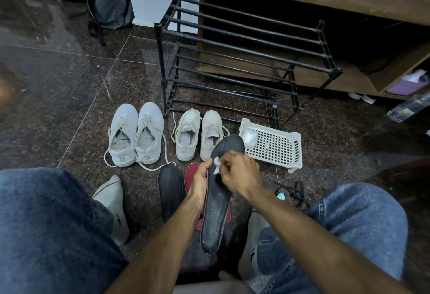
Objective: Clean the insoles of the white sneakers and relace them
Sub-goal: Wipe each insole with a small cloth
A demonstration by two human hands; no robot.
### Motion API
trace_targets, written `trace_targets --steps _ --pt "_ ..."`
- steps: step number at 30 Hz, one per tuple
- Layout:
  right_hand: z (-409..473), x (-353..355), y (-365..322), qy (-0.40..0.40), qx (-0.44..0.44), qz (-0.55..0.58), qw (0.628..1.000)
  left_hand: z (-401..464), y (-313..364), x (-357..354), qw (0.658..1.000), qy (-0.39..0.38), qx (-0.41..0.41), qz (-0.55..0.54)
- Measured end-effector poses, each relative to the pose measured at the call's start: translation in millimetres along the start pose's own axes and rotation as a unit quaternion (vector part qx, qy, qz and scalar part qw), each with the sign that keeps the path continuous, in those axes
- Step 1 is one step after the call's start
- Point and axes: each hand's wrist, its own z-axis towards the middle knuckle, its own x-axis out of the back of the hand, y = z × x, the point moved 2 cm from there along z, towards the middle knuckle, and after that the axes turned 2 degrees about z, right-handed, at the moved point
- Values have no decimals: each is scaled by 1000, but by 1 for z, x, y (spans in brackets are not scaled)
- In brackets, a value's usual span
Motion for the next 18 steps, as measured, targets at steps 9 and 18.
trace_targets --steps 9,18 --pt "6 3 -1 24 0 7 1000 -2 1 -1 1000 -7 -4 3" --pt "-25 -13 -11 -35 83 38 995 5 15 8 996 56 -51 -56"
